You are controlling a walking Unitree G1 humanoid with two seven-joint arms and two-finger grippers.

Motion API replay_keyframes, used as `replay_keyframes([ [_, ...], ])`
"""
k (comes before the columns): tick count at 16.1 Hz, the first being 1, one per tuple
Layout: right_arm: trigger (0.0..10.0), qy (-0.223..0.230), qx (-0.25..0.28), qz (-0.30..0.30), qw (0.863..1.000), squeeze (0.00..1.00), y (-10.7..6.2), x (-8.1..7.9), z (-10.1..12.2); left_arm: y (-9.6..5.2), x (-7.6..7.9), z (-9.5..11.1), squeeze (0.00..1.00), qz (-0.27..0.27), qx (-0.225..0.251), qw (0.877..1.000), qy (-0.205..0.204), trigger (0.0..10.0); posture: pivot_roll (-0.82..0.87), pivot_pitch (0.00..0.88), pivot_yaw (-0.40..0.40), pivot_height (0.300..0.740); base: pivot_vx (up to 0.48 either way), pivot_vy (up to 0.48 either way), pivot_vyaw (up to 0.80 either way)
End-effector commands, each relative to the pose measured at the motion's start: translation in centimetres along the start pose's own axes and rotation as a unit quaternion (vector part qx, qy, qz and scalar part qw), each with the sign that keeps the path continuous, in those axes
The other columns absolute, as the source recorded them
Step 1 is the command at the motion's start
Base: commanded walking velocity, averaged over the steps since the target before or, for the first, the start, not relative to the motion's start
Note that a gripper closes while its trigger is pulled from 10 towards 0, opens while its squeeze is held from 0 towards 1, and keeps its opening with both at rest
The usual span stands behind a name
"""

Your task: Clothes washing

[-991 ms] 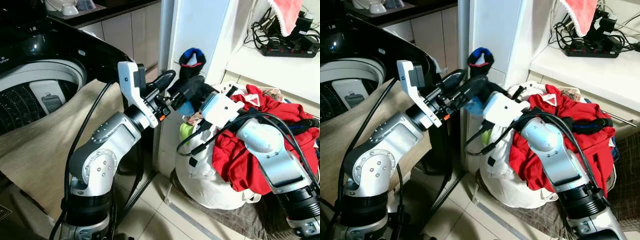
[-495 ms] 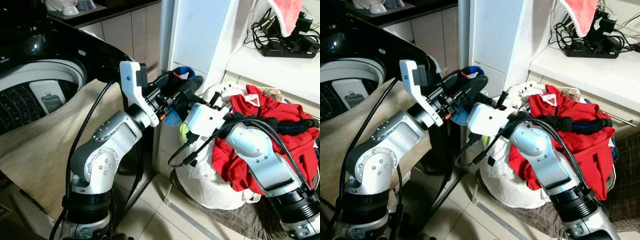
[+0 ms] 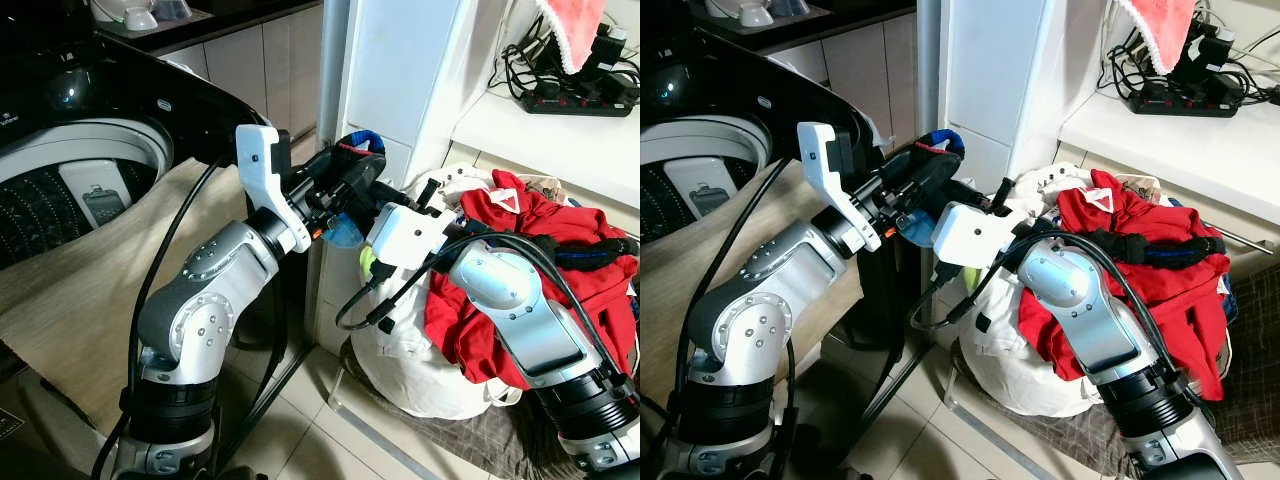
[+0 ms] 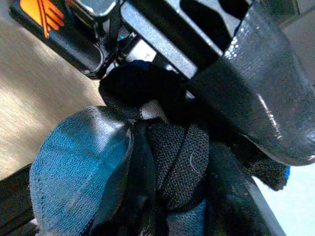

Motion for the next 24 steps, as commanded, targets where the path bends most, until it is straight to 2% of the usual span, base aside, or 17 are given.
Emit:
replay_keyframes([
  [1, 0.0, -0.013, 0.011, -0.014, 1.0, 0.0, 0.1, 1.0, 0.3, 0.2, 0.4, -0.8, 0.0, -0.015, -0.021, 1.0, 0.004, 0.0, -0.11, 0.0, -0.033, 0.74, 0.0, 0.0, 0.0],
  [6, 0.0, -0.013, 0.01, -0.013, 1.0, 0.0, 0.1, 0.9, 0.3, 0.1, 0.0, -0.8, 0.0, 0.0, -0.017, 1.0, 0.008, 0.0, -0.12, 0.0, -0.032, 0.74, 0.0, 0.0, 0.0],
  [9, 0.0, -0.014, 0.009, -0.015, 1.0, 0.0, 0.1, 1.1, 0.3, 0.1, -0.3, -0.9, 0.0, 0.01, -0.013, 1.0, -0.017, 0.0, -0.12, 0.0, -0.03, 0.74, 0.0, 0.0, 0.0],
  [17, 0.0, -0.011, 0.01, -0.019, 1.0, 0.0, 0.2, 1.2, 0.3, -0.1, -1.1, -0.5, 0.0, 0.031, 0.0, 0.999, -0.024, 0.0, -0.11, 0.0, -0.03, 0.74, 0.0, 0.0, 0.0],
  [18, 10.0, -0.007, 0.008, -0.023, 1.0, 1.0, 0.2, 1.3, 0.2, -0.1, -1.2, -0.5, 0.0, 0.035, 0.003, 0.999, -0.025, 0.0, -0.12, 0.0, -0.03, 0.74, 0.0, 0.0, 0.0],
  [21, 10.0, 0.011, 0.006, -0.028, 1.0, 1.0, 0.1, 1.4, 0.1, -0.1, -1.8, -0.1, 0.0, 0.055, 0.018, 0.998, -0.026, 0.0, -0.12, 0.0, -0.03, 0.74, 0.0, 0.0, 0.0],
  [24, 10.0, 0.023, -0.003, -0.05, 0.998, 1.0, -0.1, 1.8, -0.1, -0.2, -2.6, 1.2, 0.0, 0.075, 0.043, 0.996, -0.015, 0.0, -0.12, 0.0, -0.029, 0.74, 0.0, 0.0, 0.0],
])
Point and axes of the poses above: a point about 5 cm out from each wrist's last joint towards the gripper, its own y axis pointing out of the wrist towards the gripper, its own z axis along the axis of the wrist's last joint, x = y × z, the point moved 1 cm from there along y, pointing out of the wrist towards the gripper, and after that the axes turned 6 degrees about -y, right-handed, at the moved point
